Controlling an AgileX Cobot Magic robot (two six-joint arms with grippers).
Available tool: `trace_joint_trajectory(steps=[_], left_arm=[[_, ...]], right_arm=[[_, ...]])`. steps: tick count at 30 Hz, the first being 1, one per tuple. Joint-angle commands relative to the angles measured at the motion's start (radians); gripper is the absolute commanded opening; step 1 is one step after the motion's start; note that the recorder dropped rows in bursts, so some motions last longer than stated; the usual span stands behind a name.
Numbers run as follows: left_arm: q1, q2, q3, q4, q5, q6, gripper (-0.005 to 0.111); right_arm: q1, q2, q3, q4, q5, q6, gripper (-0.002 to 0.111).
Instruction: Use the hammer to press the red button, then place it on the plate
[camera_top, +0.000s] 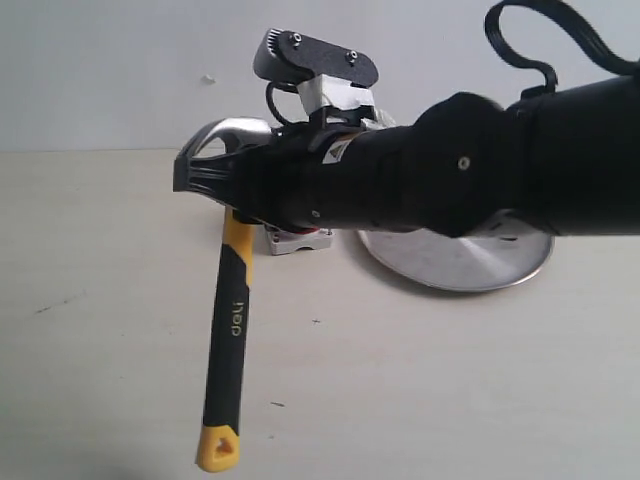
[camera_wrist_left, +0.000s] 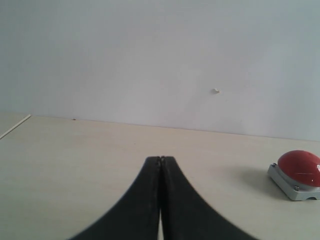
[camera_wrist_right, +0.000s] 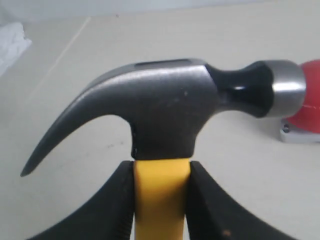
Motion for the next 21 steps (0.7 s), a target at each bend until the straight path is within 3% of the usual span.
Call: trace_joint_trajectory(steps=[1, 8, 12, 21], left_arm=[[0.001, -0.005, -0.002, -0.004, -0.013, 0.001, 0.0], [0.001, -0.005, -0.002, -0.004, -0.013, 0.001, 0.0], [0.001, -0.005, -0.002, -0.004, -0.013, 0.001, 0.0], [0.001, -0.005, -0.002, -0.004, -0.013, 0.001, 0.0]], right_arm=[[0.037, -0.018, 0.037, -0.058, -0.258, 0.135, 0.0], [0.047, -0.006, 0.098, -0.467, -0.481, 0.551, 0.0], [0.047, 0.008, 0.151, -0.565, -0.649, 0.756, 0.0], [0.047, 0.011, 0.257, -0.733, -0.778, 0.902, 0.0]])
